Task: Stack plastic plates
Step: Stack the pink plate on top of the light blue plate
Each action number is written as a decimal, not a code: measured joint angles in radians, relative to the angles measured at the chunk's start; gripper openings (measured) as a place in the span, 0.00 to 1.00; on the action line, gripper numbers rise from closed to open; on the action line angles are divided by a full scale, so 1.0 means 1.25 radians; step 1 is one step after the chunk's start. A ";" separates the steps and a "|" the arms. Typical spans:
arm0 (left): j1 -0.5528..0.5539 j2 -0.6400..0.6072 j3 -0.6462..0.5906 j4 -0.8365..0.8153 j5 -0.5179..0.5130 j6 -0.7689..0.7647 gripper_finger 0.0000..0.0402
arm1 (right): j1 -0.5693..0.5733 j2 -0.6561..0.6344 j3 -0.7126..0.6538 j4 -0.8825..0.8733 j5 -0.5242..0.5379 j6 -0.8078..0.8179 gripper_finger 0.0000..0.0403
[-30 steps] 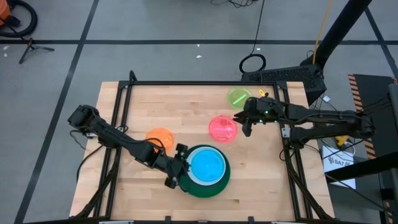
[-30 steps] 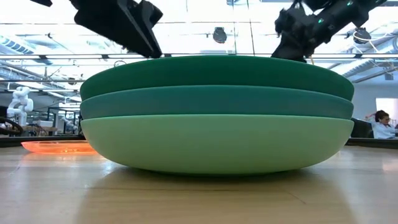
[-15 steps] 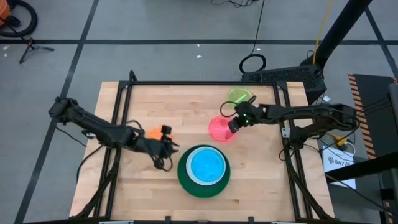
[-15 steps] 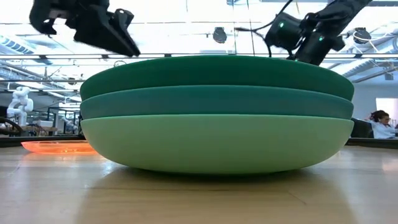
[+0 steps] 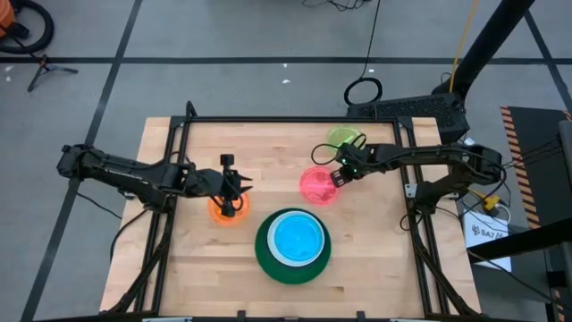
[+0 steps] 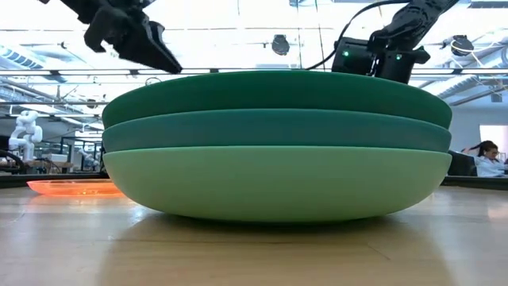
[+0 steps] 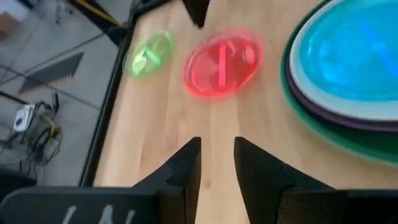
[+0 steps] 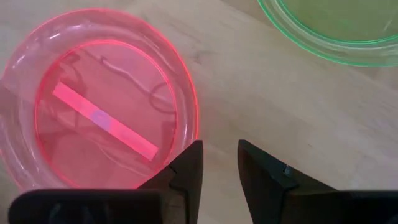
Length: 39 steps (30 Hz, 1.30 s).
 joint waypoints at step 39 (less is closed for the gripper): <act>0.024 -0.012 0.000 -0.083 0.001 -0.012 0.26 | 0.001 0.163 0.000 0.222 -0.032 -0.009 0.11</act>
